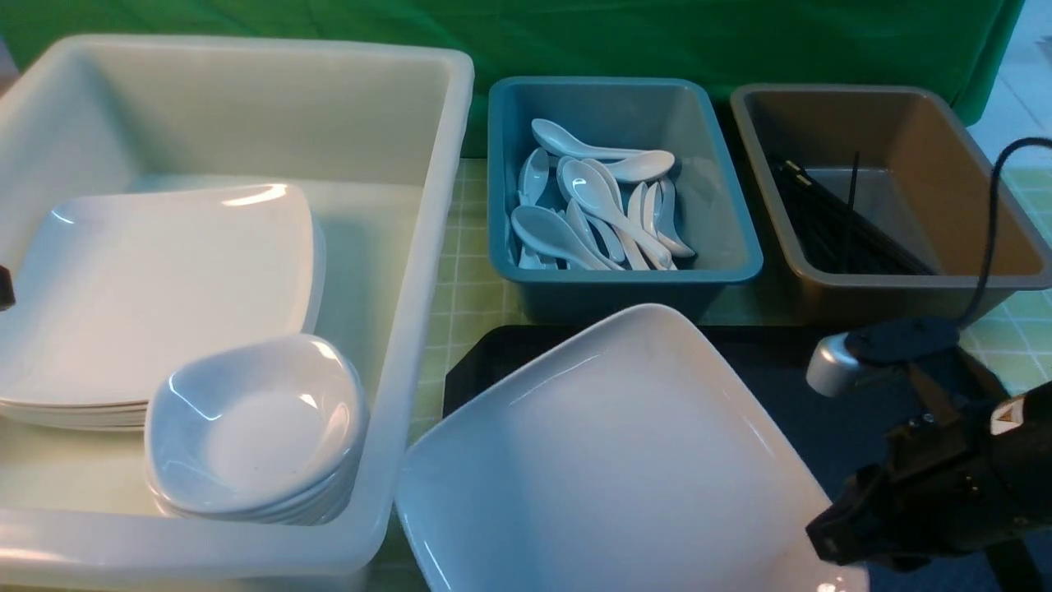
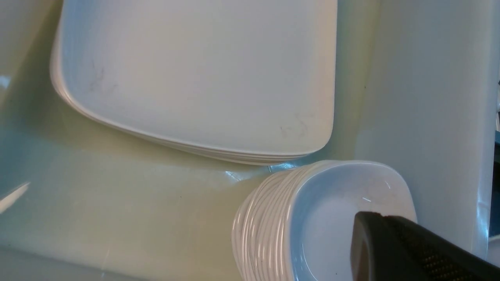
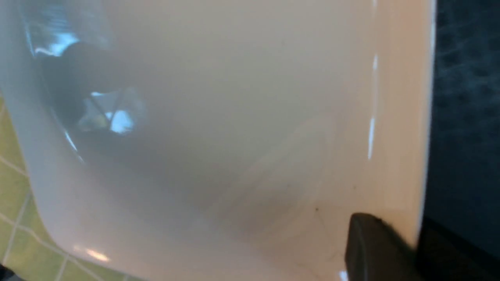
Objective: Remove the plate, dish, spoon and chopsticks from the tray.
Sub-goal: Use the right arm to put the plate into the large storage box on the left
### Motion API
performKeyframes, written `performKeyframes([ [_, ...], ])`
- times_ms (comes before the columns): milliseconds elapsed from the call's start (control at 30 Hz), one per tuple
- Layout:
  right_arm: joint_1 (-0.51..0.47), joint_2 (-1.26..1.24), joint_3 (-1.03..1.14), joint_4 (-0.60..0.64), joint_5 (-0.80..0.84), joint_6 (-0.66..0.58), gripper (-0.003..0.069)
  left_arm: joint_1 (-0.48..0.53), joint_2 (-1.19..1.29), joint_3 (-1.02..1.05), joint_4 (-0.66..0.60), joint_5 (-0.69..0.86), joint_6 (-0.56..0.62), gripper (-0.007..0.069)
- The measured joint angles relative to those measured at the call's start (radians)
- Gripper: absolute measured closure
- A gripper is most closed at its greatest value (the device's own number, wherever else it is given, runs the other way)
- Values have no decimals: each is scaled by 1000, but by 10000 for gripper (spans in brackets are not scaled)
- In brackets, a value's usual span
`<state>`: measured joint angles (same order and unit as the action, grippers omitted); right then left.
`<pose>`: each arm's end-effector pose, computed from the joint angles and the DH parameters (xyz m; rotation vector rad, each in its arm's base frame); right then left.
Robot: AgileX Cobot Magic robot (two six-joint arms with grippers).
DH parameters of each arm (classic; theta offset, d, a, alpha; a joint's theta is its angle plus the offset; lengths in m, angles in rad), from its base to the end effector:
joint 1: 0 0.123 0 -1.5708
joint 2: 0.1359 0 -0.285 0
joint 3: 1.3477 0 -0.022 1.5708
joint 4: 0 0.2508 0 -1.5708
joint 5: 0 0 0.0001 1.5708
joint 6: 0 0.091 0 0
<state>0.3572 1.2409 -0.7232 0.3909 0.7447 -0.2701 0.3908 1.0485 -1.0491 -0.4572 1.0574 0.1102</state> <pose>0.1970 0.0986 0.2382 -0.5301 2.6765 0.4658 0.1901 0.0405 0.3639 -0.4632 2.3868 -0.3735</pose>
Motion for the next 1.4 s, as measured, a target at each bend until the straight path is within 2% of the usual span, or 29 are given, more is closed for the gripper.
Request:
performKeyframes([
  [267,0,-200,-59,-135,117,131,628,0,0,0,0,0,2,626],
  [533,0,-241,-227,-189,226,165,633,0,0,0,0,-7,6,626],
  [1000,0,-216,-268,-227,211,171,633,0,0,0,0,-11,23,626],
  [1400,0,-208,-556,-237,240,198,633,0,0,0,0,-10,47,626],
])
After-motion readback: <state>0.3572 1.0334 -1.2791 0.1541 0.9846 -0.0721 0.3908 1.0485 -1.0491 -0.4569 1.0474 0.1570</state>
